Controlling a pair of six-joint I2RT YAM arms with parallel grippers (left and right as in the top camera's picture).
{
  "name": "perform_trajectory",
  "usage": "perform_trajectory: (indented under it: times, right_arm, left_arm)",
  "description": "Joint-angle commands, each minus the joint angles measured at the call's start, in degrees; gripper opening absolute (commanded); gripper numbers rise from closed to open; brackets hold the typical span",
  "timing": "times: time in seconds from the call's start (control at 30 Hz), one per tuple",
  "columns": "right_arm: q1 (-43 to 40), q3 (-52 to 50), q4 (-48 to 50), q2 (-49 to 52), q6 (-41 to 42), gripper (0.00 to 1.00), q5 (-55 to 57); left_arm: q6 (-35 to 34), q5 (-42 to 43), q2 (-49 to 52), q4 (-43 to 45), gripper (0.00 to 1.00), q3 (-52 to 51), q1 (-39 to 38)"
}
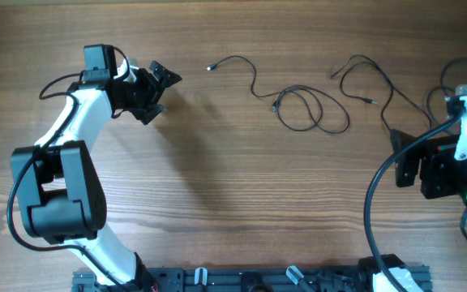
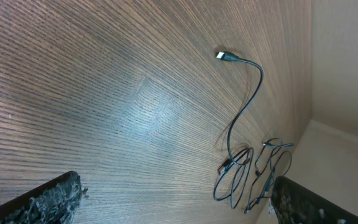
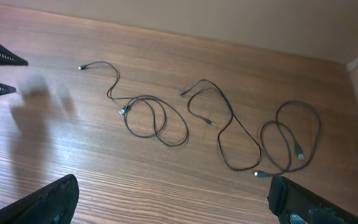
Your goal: Untangle cables
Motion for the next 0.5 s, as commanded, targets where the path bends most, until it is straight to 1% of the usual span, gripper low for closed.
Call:
perform_trajectory:
  times: [0.0,0.27,0.47]
  right_arm:
    - [-0.13,-3.39,-0.07,-0.28,0.15,1.0,-0.48]
    - [-0.13,-13.11,-0.07,-2.93,0.17,1.0,-0.48]
    - [-0.13,-21.46,1.25,-8.48,0.02,1.0,-0.46]
  left_arm:
    - [0.48,-0.33,-0.66,-0.04,1.0,-0.04,-0.2]
    - [0.48,-0.33,-0.66,-0.04,1.0,-0.04,-0.2]
    - [0.48,-0.33,-0.66,-0.04,1.0,-0.04,-0.2]
